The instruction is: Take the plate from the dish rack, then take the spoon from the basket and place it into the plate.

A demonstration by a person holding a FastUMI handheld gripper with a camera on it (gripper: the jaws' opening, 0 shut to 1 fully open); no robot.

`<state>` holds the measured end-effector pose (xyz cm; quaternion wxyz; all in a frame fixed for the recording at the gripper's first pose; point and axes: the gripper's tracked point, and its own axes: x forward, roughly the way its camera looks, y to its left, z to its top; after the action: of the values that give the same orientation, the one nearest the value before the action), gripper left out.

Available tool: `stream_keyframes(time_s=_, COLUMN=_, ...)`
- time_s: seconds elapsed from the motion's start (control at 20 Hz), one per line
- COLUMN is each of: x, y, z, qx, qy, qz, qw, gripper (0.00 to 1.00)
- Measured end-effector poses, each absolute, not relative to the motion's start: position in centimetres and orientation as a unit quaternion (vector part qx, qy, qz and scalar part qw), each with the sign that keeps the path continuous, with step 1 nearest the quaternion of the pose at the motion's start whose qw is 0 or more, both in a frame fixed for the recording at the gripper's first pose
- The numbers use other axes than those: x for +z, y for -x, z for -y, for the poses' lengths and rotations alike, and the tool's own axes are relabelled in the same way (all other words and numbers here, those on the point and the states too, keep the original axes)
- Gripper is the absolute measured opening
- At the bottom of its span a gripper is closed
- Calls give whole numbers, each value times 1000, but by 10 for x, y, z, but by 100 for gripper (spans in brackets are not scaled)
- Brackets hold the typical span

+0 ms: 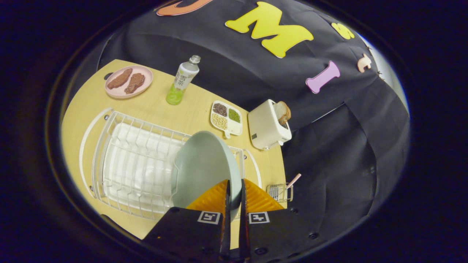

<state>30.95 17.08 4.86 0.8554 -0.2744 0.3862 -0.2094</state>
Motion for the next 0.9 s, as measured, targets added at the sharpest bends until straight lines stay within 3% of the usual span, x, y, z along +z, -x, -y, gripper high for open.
stream_keyframes(time_s=0.45, x=75, y=-289, z=-150, qx=-252, qy=209, qz=-297, qw=897, gripper=14)
stream_keyframes(time_s=0.9, x=62, y=-204, z=-107, qx=-142, qy=92, qz=-291, qw=942, gripper=14)
